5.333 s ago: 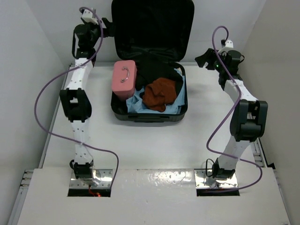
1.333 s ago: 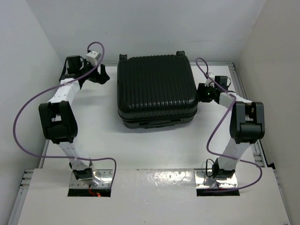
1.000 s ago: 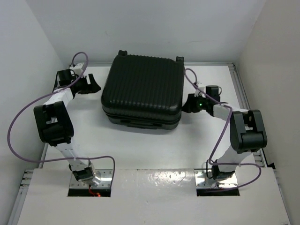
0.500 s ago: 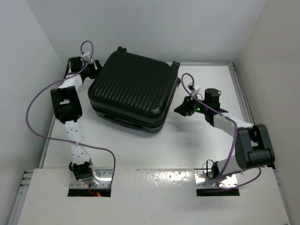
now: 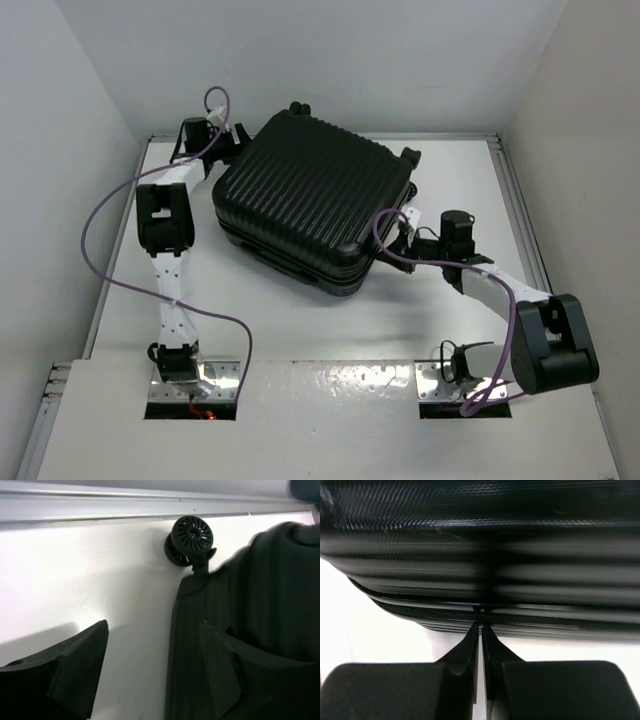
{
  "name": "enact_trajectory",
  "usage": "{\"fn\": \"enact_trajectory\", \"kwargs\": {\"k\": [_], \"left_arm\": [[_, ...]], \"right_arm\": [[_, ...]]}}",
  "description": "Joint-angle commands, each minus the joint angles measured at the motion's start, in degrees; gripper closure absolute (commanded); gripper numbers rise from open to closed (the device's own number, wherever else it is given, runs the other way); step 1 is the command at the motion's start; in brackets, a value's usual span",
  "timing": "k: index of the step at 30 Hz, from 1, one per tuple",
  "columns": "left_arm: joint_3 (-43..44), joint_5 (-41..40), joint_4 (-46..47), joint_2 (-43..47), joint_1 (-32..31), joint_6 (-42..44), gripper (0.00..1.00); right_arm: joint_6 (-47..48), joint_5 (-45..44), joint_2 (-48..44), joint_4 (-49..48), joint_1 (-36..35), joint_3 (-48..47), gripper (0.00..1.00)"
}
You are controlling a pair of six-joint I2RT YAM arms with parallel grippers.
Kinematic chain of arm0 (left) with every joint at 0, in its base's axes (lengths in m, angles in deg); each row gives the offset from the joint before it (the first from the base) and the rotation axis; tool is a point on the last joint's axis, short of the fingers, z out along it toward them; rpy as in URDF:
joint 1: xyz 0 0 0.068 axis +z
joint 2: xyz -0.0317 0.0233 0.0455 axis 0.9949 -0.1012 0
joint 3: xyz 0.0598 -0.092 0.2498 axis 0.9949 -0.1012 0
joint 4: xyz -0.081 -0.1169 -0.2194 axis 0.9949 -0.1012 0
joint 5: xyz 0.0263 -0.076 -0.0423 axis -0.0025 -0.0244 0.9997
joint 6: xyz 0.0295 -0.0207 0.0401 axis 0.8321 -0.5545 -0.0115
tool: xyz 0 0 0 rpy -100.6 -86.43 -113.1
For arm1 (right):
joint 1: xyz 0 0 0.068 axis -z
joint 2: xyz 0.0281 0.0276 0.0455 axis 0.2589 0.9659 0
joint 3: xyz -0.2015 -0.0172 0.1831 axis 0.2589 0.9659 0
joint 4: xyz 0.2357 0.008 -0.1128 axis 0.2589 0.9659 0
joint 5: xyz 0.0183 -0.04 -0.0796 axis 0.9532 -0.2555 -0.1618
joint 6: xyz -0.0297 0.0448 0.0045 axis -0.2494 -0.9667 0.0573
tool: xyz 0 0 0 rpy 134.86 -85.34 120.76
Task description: Pack the luggage
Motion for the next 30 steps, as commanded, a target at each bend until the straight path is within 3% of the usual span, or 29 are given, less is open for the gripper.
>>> {"fn": "enact_trajectory", "kwargs": {"k": [1, 3, 5, 6, 9, 13, 17, 21, 25, 30], "left_arm": [[-8.50, -5.24, 4.15, 18.62, 4.88, -0.16, 0.20], [-19.04, -11.13, 4.15, 25.68, 7.78, 0.55, 0.07], [-25.90, -13.95, 3.62, 35.93, 9.71, -0.93, 0.00], [-31.50, -14.92, 3.10, 39.13, 11.64, -0.95, 0.00], [-40.39, -14.93, -1.63, 50.21, 13.67, -0.42, 0.00], [-48.50, -10.63, -8.58, 61.27, 15.79, -1.38, 0.00], [-58.17, -8.16, -13.07, 68.41, 18.59, -4.02, 0.00], [-63.01, -8.86, -15.89, 71.41, 18.60, -8.06, 0.00], [-66.71, -10.52, -15.89, 70.72, 18.60, -12.79, 0.00], [-67.86, -14.84, -9.59, 65.28, 11.75, -15.01, 0.00]], "right_arm": [[11.39, 5.94, 2.68, -1.28, -1.43, -0.17, 0.95], [14.30, 7.09, 3.92, -1.28, -2.14, -0.44, 0.95], [19.03, 7.53, 4.45, -0.84, -4.50, 0.44, 0.95], [24.36, 6.49, 4.36, -1.53, -5.21, 1.14, 0.94], [25.73, 2.62, 6.54, -9.17, -10.74, 4.39, 0.92], [22.14, -2.65, 11.99, -19.19, -19.07, 3.61, 0.91], [15.99, -10.91, 20.68, -38.58, -22.61, 0.11, 0.91], [14.13, -16.72, 28.60, -54.23, -24.98, -3.77, 0.88], [11.24, -19.71, 35.37, -60.86, -26.31, -9.74, 0.84], [6.40, -19.80, 36.79, -66.13, -26.31, -11.34, 0.78]]}}
